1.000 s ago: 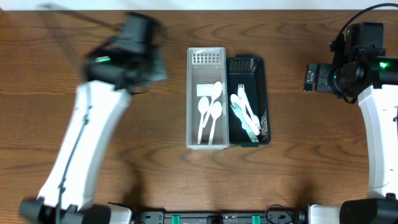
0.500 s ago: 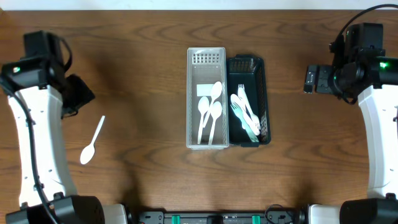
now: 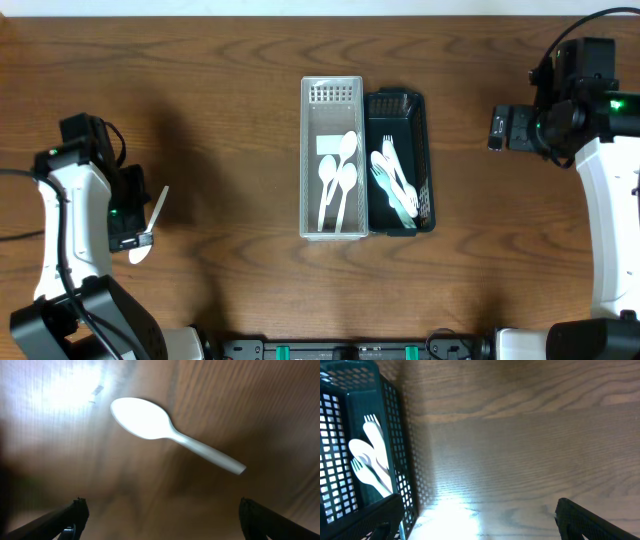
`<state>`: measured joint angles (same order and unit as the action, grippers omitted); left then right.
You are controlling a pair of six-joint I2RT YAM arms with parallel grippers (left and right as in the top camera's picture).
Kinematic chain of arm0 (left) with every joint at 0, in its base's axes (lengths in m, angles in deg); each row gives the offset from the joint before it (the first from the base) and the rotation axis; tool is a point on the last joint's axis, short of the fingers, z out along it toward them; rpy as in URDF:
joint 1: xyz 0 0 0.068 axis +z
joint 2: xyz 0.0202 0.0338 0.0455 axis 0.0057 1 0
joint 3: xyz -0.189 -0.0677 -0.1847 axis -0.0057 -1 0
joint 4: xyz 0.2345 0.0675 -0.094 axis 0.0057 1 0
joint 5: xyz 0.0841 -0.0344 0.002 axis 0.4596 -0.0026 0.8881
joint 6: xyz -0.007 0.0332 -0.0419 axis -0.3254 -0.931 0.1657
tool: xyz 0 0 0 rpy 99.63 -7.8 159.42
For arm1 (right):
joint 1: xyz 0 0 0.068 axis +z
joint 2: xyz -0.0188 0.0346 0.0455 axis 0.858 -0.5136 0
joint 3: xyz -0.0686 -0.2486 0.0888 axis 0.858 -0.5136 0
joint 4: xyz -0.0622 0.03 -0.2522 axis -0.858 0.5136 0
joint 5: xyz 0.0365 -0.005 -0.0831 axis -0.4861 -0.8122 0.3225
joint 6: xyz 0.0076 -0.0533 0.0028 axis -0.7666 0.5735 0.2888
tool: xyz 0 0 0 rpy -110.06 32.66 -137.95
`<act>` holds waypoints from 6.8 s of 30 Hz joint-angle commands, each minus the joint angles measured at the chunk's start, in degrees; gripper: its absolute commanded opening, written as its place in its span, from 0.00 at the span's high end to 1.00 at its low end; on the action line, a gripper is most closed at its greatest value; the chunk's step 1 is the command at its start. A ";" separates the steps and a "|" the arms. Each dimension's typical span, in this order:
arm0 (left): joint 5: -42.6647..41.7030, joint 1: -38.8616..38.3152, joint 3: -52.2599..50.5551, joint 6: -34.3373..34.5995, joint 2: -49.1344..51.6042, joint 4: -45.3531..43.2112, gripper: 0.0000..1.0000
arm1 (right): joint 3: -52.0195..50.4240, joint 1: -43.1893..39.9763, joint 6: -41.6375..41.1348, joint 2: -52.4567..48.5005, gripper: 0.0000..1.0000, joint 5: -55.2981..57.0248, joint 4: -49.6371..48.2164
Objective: Pack container
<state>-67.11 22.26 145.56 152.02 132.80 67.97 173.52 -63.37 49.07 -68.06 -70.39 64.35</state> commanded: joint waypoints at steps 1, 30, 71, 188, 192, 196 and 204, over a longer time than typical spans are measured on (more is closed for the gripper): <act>0.20 0.28 -3.15 10.47 0.33 -4.39 0.02 | -1.36 -0.81 0.74 -0.15 0.01 -0.42 0.20; 3.85 2.27 -16.41 20.50 5.84 -22.29 0.05 | -3.43 -0.81 0.74 -0.15 0.01 -0.39 0.42; 8.41 2.27 -16.48 20.31 6.78 -22.99 0.68 | -3.43 -0.79 0.72 -0.13 0.01 -0.42 1.62; 3.82 18.40 -4.11 -26.51 21.14 -30.67 0.77 | -3.43 -0.79 0.72 -0.13 0.01 -0.42 2.49; 5.33 18.40 -4.13 -26.99 21.14 -29.57 0.81 | -3.43 -0.79 0.74 -0.13 0.01 -0.42 2.49; 5.33 18.38 -4.13 -27.61 21.14 -29.24 0.94 | -3.43 -0.79 0.74 -0.13 0.01 -0.42 2.45; 5.31 18.38 -4.13 -27.80 21.14 -29.05 0.94 | -3.43 -0.81 0.74 -0.13 0.01 -0.42 2.51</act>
<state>-61.76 40.62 142.35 124.78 151.70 37.85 170.39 -63.37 49.07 -68.06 -70.39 66.88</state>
